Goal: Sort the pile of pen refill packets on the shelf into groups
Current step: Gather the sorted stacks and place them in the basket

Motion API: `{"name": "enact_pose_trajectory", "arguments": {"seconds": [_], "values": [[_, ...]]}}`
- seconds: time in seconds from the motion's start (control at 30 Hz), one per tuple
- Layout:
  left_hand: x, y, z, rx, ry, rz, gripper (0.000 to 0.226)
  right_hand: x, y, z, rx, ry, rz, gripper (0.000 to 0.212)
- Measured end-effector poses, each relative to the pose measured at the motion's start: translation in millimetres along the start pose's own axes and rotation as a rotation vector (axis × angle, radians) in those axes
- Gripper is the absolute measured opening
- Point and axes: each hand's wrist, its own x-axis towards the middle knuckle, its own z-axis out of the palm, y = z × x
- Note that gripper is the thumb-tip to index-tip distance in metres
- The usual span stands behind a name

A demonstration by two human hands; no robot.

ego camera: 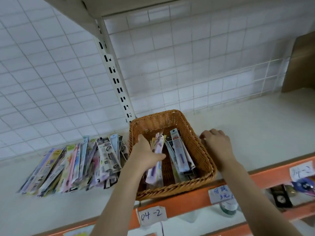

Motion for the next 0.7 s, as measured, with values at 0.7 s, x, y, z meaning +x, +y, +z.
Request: {"name": "enact_pose_trajectory", "arguments": {"seconds": [0.7], "values": [[-11, -13, 1, 0.407, 0.255, 0.240, 0.044, 4, 0, -21, 0.326, -0.064, 0.118, 0.032]]}}
